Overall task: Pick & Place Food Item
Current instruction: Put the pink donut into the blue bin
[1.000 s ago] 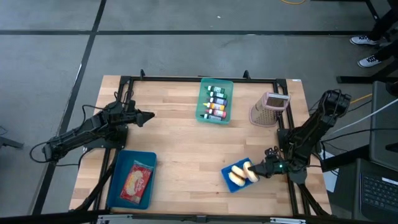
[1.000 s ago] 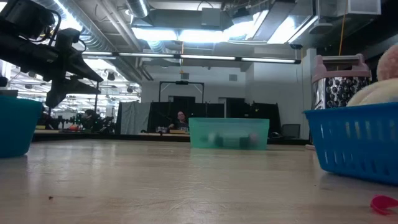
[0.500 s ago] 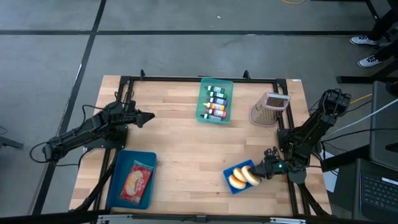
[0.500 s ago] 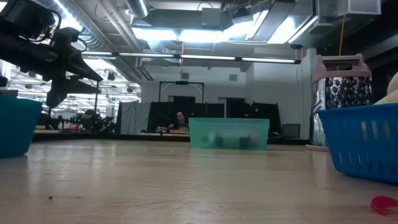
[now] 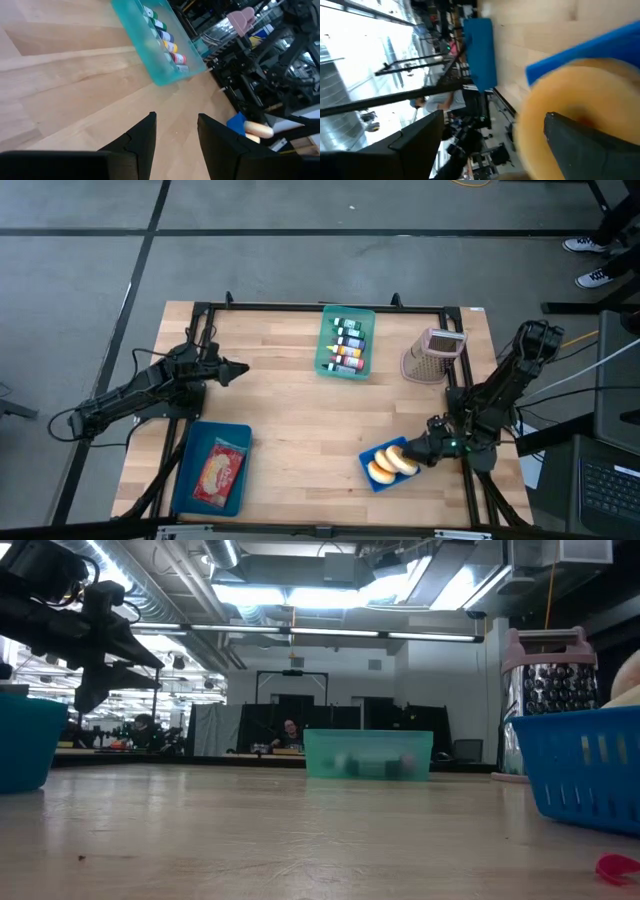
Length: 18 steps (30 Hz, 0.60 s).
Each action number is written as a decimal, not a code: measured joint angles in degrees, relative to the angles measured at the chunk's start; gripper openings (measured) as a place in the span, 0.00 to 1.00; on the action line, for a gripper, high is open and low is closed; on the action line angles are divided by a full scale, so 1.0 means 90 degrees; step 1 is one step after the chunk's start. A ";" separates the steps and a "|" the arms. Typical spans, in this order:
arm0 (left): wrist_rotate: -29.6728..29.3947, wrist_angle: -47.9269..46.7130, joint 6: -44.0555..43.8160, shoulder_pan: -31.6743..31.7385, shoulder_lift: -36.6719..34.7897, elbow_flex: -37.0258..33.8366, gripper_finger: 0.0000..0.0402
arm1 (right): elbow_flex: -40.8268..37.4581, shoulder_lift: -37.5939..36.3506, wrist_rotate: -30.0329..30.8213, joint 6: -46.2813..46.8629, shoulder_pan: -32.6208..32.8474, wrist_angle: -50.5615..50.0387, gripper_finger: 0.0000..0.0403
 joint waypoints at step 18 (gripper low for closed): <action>0.0096 0.0143 0.0384 -0.0001 -0.0001 -0.0010 0.35 | 0.1084 -0.1353 0.1470 -0.4610 -0.0471 0.0430 0.83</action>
